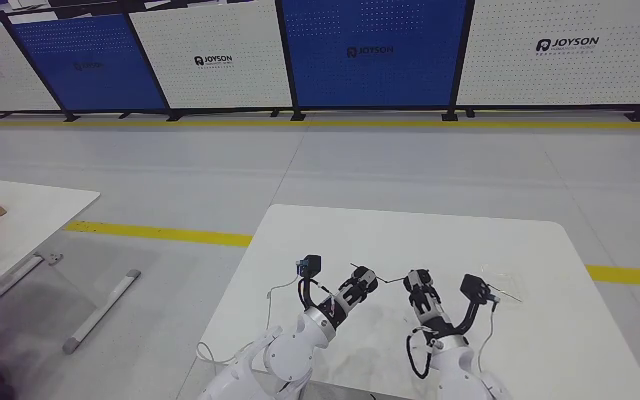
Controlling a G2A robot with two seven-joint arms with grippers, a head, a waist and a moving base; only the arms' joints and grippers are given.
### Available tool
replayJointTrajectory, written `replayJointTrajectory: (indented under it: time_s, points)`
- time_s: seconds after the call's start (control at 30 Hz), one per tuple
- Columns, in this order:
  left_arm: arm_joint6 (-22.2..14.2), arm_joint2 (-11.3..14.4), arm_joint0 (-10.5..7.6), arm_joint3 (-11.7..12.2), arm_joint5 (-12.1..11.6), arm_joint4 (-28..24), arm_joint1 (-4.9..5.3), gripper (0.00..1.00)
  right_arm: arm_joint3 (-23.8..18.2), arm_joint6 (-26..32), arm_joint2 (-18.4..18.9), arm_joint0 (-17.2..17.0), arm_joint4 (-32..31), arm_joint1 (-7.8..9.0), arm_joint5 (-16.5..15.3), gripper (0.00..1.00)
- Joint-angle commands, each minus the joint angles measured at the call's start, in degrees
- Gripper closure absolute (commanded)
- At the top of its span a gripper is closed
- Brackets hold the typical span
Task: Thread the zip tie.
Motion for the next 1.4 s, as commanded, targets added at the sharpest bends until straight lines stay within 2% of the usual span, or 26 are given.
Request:
replayJointTrajectory:
  time_s: [0.0,0.2,0.57,0.67,0.87,1.13,1.37]
  points:
    - [0.00,0.00,0.00,0.00,0.00,0.00,0.00,1.00,0.05,0.09,-0.07,0.06,-0.40,-0.20,0.16,1.00]
    - [0.00,0.00,0.00,0.00,0.00,0.00,0.00,1.00,0.48,0.37,-0.32,0.15,-0.95,-0.84,0.53,1.00]
    - [0.00,0.00,0.00,0.00,0.00,0.00,0.00,1.00,0.49,0.39,-0.33,0.15,-0.92,-0.87,0.47,1.00]
    - [1.50,-0.11,0.08,0.19,-0.80,-2.13,-0.32,1.00,0.38,-1.05,0.51,-0.56,1.24,-1.13,-1.36,1.00]
    - [1.47,-0.20,0.16,0.36,-2.60,-4.94,-0.73,1.00,2.03,-3.29,0.16,-0.73,3.66,-2.06,-4.09,1.00]
    - [1.09,0.30,0.06,0.09,-3.01,-4.31,-1.10,1.00,2.82,-2.07,-0.88,-0.07,2.56,-2.99,-3.63,1.00]
    - [1.88,0.73,-0.33,0.69,-2.96,-2.80,-1.31,1.00,2.80,-1.85,-0.86,-0.10,2.71,-3.04,-3.71,1.00]
